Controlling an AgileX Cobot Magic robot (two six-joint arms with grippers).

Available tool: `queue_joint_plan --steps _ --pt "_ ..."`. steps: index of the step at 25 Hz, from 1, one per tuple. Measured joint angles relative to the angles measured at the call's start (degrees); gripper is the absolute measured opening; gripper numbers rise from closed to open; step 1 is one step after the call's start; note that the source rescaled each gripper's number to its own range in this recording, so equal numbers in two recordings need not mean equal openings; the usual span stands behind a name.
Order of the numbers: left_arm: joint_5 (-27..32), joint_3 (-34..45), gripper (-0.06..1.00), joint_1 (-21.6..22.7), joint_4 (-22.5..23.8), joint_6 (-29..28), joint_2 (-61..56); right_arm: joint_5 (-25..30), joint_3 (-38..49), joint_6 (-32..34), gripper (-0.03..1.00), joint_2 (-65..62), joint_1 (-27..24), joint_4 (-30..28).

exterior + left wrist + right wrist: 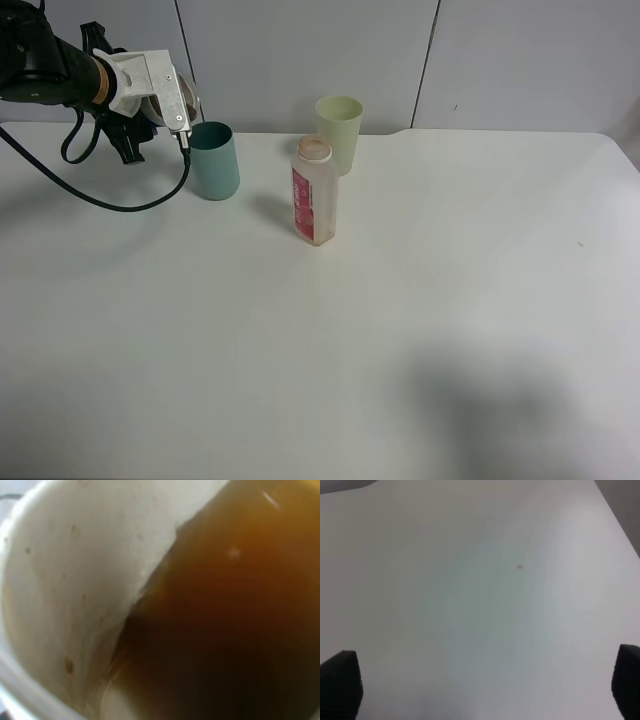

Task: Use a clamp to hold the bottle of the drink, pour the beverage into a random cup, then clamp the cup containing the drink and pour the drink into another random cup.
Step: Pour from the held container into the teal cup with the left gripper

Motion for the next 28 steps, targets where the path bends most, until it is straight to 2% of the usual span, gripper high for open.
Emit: queue_joint_plan --steps 11,24,28 --pt "0.0 -0.2 0.00 0.0 0.0 3.0 0.0 0.0 0.0 0.0 1.00 0.0 0.0 0.0" --pt "0.1 -3.6 0.00 0.0 0.0 3.6 1.6 0.0 0.0 0.0 1.00 0.0 0.0 0.0" --pt "0.1 -3.6 0.00 0.0 0.0 5.7 1.7 0.0 0.0 0.0 1.00 0.0 0.0 0.0"
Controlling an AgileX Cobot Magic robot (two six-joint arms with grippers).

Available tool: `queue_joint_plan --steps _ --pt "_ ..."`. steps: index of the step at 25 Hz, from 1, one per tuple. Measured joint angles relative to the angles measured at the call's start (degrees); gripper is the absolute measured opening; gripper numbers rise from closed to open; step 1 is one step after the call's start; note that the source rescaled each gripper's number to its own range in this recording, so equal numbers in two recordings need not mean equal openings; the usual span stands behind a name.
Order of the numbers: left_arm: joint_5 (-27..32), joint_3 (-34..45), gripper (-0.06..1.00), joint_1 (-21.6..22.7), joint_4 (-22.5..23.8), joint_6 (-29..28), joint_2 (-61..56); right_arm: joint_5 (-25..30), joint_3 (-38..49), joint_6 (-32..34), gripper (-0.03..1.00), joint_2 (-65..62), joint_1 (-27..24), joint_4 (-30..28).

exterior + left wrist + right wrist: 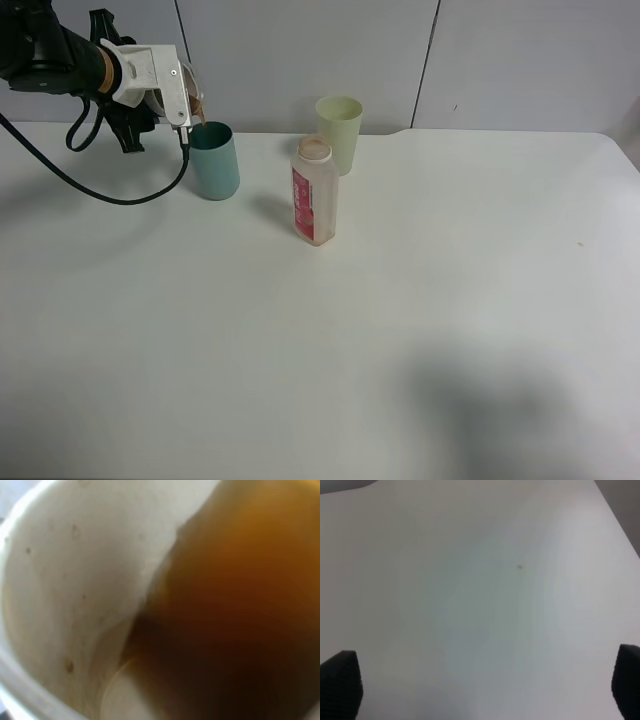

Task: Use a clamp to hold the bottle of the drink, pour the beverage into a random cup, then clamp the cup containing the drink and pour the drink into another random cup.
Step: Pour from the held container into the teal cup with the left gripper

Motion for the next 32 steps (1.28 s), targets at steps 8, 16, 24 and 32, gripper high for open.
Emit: queue_joint_plan --steps 8,16,24,32 --pt "0.4 0.0 0.00 0.0 0.2 1.9 0.0 0.0 0.0 0.0 1.00 0.0 0.0 0.0" --pt "0.4 0.0 0.00 0.0 0.3 3.8 0.0 0.0 0.0 0.0 1.00 0.0 0.0 0.0" --pt "0.4 0.0 0.00 0.0 0.4 5.9 0.0 0.0 0.0 0.0 1.00 0.0 0.0 0.0" --pt "0.4 0.0 0.00 0.0 0.4 7.8 0.0 0.0 0.0 0.0 1.00 0.0 0.0 0.0"
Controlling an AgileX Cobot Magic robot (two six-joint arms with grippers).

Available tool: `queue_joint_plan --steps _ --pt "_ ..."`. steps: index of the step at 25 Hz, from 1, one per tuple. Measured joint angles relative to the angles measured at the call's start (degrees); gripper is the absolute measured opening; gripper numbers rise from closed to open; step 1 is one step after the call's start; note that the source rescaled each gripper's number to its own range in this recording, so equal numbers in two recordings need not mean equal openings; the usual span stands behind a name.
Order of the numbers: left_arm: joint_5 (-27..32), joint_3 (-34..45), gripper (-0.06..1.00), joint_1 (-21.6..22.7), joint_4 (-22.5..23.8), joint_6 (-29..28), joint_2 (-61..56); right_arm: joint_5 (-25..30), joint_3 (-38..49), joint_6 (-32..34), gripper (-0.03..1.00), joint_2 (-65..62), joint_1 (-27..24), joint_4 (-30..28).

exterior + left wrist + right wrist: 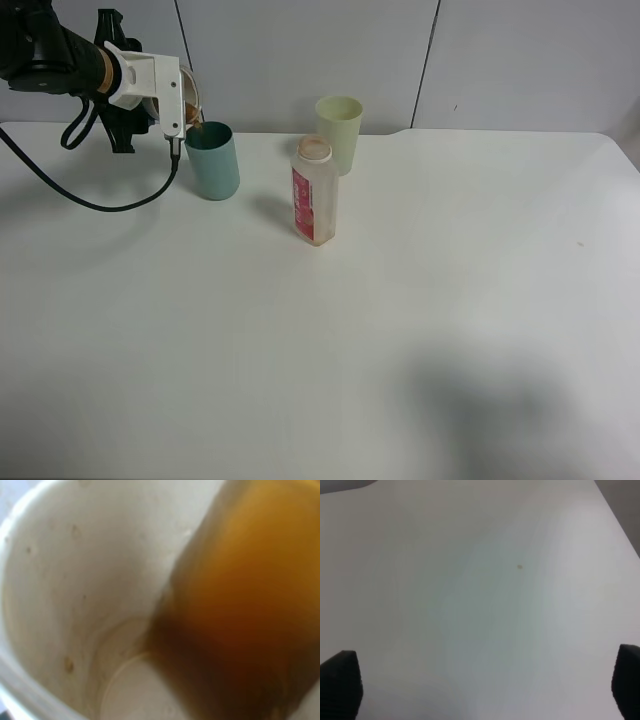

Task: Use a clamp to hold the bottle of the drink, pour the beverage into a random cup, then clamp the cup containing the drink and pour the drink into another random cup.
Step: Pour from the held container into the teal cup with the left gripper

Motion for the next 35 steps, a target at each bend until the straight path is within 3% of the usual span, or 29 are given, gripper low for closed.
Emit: queue_joint_plan --steps 15,35 --pt "0.4 -1.4 0.00 0.0 0.0 4.3 0.0 0.0 0.0 0.0 1.00 0.0 0.0 0.0" --pt "0.6 -1.4 0.00 0.0 1.6 4.5 0.0 0.0 0.0 0.0 1.00 0.0 0.0 0.0"
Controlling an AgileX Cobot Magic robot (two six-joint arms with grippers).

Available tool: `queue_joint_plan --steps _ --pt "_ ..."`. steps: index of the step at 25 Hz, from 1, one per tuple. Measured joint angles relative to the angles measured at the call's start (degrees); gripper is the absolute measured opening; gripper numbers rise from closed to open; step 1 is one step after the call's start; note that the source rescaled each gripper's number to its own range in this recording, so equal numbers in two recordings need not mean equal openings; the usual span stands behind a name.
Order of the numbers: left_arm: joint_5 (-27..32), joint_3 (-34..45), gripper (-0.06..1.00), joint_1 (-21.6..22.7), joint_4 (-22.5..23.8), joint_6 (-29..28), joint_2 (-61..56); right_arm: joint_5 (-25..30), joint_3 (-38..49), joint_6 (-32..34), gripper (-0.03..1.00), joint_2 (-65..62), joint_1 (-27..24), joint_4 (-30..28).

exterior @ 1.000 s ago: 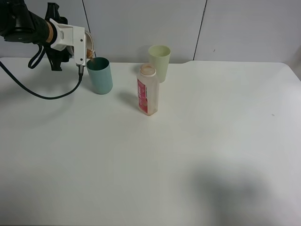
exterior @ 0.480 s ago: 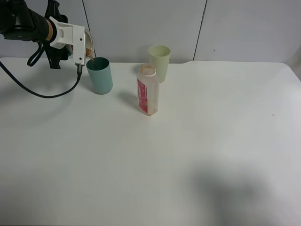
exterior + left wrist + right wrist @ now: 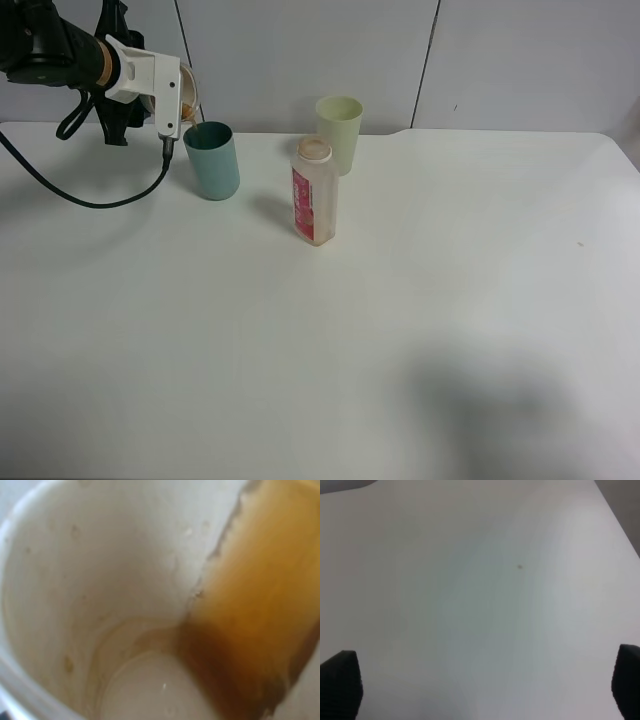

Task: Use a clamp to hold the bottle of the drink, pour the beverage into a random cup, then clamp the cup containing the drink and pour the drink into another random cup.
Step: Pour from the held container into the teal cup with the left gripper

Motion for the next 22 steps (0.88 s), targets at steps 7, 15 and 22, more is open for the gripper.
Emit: queue_joint_plan --steps 7,15,22 --pt "0.0 0.0 0.00 0.0 0.9 0.0 0.0 0.0 0.0 0.0 1.00 0.0 0.0 0.0" --pt "0.0 0.0 0.00 0.0 2.3 0.0 0.0 0.0 0.0 0.0 1.00 0.0 0.0 0.0" --pt "0.0 0.0 0.00 0.0 4.5 0.0 0.0 0.0 0.0 0.0 1.00 0.0 0.0 0.0"
